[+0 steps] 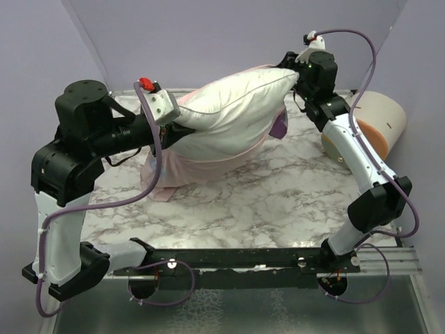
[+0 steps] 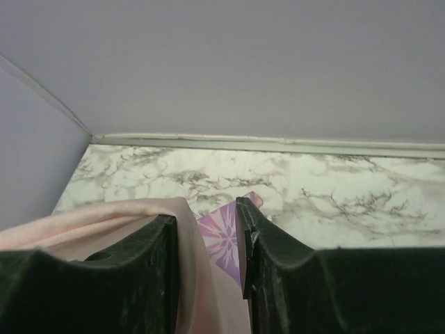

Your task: Remove the pillowcase from the pillow

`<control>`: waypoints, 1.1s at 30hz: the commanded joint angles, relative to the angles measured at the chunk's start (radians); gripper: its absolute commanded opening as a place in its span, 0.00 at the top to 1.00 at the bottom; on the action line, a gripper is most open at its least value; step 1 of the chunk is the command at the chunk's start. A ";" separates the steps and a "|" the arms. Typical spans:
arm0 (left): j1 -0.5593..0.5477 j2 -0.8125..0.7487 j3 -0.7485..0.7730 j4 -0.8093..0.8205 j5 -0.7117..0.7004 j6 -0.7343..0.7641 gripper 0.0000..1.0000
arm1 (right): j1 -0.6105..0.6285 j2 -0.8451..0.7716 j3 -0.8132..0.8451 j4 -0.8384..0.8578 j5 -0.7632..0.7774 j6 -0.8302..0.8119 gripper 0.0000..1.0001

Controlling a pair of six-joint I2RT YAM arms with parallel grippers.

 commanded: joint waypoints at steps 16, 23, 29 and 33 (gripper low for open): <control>-0.012 -0.125 -0.276 0.897 -0.502 -0.065 1.00 | -0.036 -0.399 -0.138 0.057 -0.227 0.027 0.08; -0.012 -0.135 -0.238 0.737 -0.347 -0.087 1.00 | -0.036 -0.444 -0.077 0.001 -0.375 0.016 0.02; -0.012 -0.074 -0.120 0.522 -0.208 -0.080 1.00 | -0.021 -0.463 -0.168 0.424 -0.881 0.065 0.00; -0.012 -0.037 -0.093 0.439 -0.157 -0.081 1.00 | 0.070 -0.385 -0.066 0.393 -0.961 -0.049 0.00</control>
